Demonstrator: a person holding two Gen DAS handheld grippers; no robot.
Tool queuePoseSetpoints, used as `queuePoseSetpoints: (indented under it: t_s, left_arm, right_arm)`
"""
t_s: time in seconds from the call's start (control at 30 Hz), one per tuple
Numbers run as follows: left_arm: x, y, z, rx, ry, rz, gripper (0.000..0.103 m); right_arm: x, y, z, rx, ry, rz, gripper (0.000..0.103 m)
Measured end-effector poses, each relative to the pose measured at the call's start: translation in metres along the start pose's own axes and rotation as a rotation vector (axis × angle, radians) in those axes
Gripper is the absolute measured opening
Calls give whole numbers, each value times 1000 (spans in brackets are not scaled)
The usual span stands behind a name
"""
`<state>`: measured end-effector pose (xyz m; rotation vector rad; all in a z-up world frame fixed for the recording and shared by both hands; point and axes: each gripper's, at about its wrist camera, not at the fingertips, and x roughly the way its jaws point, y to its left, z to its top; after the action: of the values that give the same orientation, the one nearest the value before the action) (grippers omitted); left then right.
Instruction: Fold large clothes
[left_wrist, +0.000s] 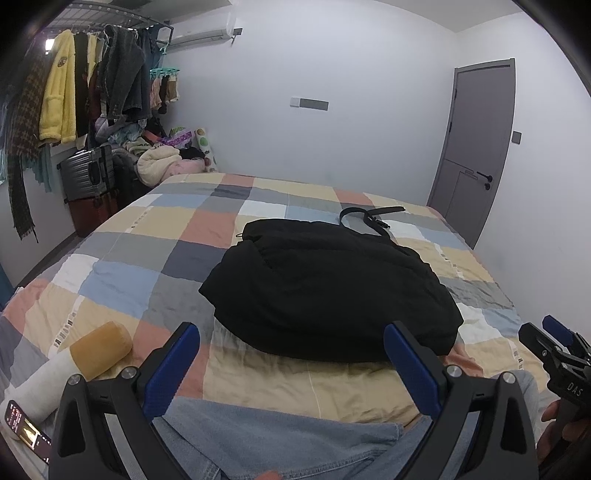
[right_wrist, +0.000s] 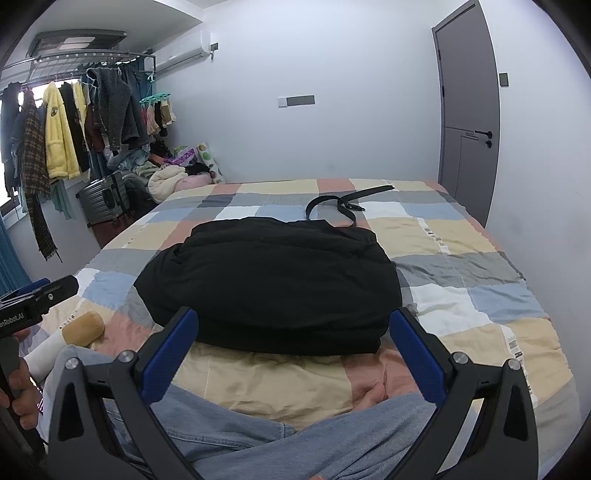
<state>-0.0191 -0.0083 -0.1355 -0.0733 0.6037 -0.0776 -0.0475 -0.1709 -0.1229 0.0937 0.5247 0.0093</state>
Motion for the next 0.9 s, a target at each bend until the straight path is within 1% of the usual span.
queuePoseSetpoints:
  t_s: [0.17,0.4,0.9]
  left_arm:
    - [1,1,1,-4,10,3,101]
    - [-1,2,2,2,-2,-4,101]
    - [-2,-6,0,19,5,-14,101]
  right_arm:
    - [-2,-2,2,-5,3,-13,103]
    - [-4,-2,2,-8,-1,-22,103]
    - [-5,-3,4,-8,-4,-19,103]
